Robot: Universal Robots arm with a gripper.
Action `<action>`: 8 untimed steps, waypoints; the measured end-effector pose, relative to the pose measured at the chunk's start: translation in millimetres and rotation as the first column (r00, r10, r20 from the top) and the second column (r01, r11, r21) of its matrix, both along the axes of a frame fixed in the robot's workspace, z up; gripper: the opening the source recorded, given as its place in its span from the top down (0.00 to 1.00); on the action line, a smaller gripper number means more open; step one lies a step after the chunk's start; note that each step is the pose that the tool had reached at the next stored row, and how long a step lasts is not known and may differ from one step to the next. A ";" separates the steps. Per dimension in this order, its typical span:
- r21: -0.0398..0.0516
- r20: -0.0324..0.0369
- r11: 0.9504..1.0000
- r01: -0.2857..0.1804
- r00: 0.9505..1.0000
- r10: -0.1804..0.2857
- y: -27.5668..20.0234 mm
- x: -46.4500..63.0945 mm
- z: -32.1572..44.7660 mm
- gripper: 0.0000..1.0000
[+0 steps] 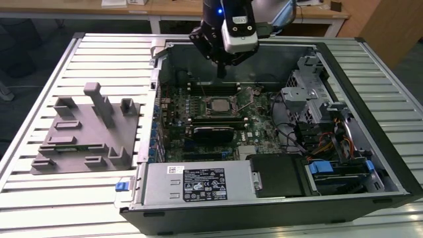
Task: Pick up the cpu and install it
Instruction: 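Close the cpu cover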
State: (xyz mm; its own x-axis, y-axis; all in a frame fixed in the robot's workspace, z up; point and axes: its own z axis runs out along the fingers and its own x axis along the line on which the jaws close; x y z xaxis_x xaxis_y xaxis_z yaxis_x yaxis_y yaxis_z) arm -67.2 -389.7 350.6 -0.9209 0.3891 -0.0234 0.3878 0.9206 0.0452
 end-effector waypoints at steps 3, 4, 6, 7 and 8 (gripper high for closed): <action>0.000 0.000 0.999 0.041 0.999 -0.041 0.0 0.2 -3.2 0.89; 0.000 0.000 0.999 0.054 0.999 -0.054 0.1 0.4 -4.4 0.89; 0.000 0.000 0.996 0.087 0.996 -0.087 0.2 1.2 -7.1 0.89; 0.000 0.000 0.995 0.099 0.995 -0.099 0.3 1.5 -8.0 0.89; 0.000 0.000 0.994 0.109 0.994 -0.109 0.3 1.8 -8.8 0.89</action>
